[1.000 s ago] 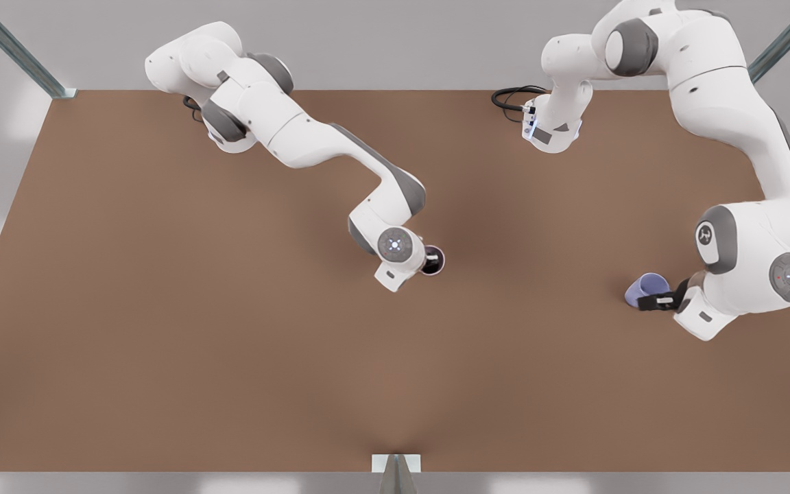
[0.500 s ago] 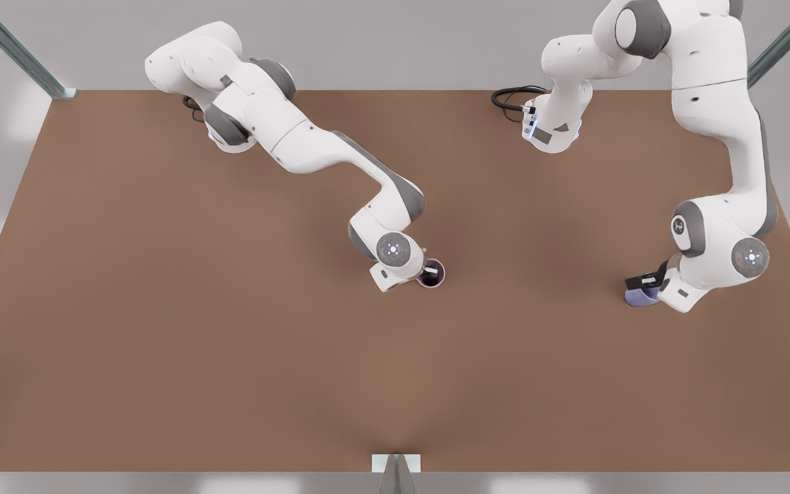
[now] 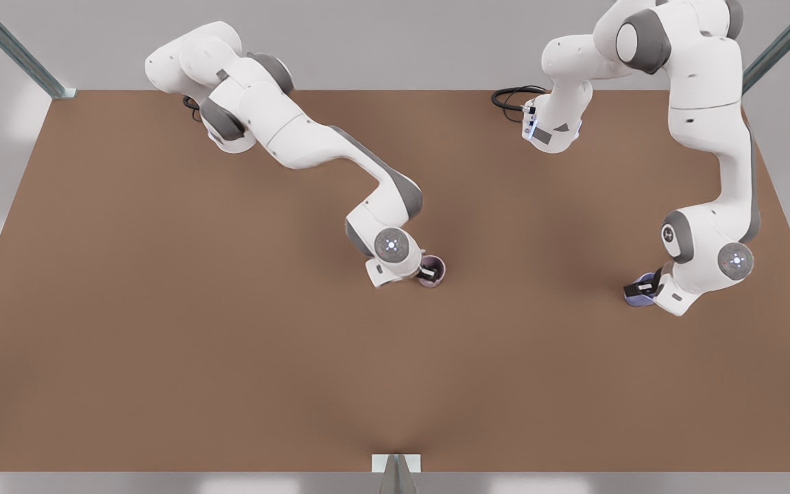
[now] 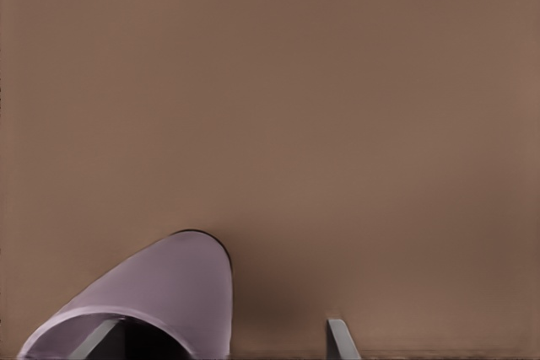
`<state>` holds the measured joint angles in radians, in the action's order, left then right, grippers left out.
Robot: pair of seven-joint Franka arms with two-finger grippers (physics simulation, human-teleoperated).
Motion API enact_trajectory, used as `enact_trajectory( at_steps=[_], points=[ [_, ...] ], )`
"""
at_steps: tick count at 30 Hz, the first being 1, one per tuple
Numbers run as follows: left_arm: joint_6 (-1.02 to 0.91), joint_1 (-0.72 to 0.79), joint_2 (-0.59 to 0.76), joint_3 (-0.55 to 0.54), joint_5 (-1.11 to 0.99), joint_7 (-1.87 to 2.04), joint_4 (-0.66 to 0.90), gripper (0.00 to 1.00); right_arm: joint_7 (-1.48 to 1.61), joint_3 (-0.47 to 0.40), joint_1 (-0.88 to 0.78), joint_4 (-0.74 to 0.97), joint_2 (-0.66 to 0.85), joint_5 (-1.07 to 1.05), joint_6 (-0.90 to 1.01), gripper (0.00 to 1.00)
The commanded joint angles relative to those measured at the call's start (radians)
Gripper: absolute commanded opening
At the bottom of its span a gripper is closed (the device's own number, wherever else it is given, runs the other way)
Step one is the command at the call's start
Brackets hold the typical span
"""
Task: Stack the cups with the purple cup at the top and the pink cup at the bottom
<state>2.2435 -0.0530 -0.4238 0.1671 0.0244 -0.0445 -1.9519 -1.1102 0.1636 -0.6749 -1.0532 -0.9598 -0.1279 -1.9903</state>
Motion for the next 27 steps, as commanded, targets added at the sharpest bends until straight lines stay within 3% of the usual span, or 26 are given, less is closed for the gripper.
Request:
enact_trajectory(
  at_steps=[1, 2, 4, 6, 7, 9, 10, 11, 12, 14, 18, 25, 27],
  points=[
    [0.015, -0.001, -0.001, 0.0, -0.001, -0.009, -0.001, 1.0, -0.088, 0.001, 0.005, -0.021, 0.033, -0.004, 0.013, 0.91],
    [0.013, -0.001, -0.004, 0.0, -0.001, -0.009, -0.001, 1.0, -0.08, -0.001, 0.006, -0.036, 0.065, -0.004, 0.015, 0.92],
    [0.016, 0.001, -0.021, 0.0, 0.0, -0.009, -0.001, 0.82, -0.068, -0.001, 0.02, -0.117, 0.151, 0.001, 0.013, 0.94],
    [0.025, -0.001, -0.036, 0.0, 0.0, -0.009, -0.001, 0.64, 0.101, -0.027, 0.113, -0.31, 0.403, -0.01, 0.022, 0.97],
    [0.028, 0.001, -0.039, 0.0, 0.0, -0.009, -0.001, 0.64, 0.154, -0.03, 0.156, -0.433, 0.539, 0.017, 0.027, 1.0],
    [0.036, -0.001, -0.046, 0.0, 0.0, -0.011, 0.001, 0.6, 0.561, -0.03, 0.434, -0.603, 0.756, 0.05, 0.045, 1.0],
    [0.05, -0.001, -0.053, 0.0, 0.0, -0.009, 0.001, 0.58, 0.795, -0.03, 0.577, -0.61, 0.82, 0.053, 0.151, 1.0],
    [0.05, -0.001, -0.055, 0.0, 0.0, -0.009, 0.001, 0.55, 1.016, -0.038, 0.696, -0.559, 0.816, 0.054, 0.277, 1.0],
    [0.05, -0.001, -0.053, 0.0, 0.0, -0.009, 0.001, 0.49, 1.193, -0.105, 0.718, -0.539, 0.82, 0.057, 0.303, 1.0],
    [0.05, -0.001, -0.053, 0.0, 0.0, -0.009, 0.002, 0.34, 1.21, -0.139, 0.729, -0.488, 0.803, 0.162, 0.341, 1.0],
    [0.048, -0.001, -0.052, 0.0, 0.0, -0.006, 0.007, 0.24, 1.104, -0.139, 0.747, -0.35, 0.704, 0.156, 0.383, 1.0],
    [-0.031, 0.021, -0.012, -0.021, 0.003, 0.012, 0.071, 0.21, 1.113, -0.138, 0.742, -0.306, 0.648, 0.149, 0.377, 1.0],
    [-0.111, 0.114, 0.02, -0.024, 0.003, 0.086, 0.111, 0.21, 1.113, -0.138, 0.744, -0.306, 0.65, 0.152, 0.377, 1.0]
  ],
)
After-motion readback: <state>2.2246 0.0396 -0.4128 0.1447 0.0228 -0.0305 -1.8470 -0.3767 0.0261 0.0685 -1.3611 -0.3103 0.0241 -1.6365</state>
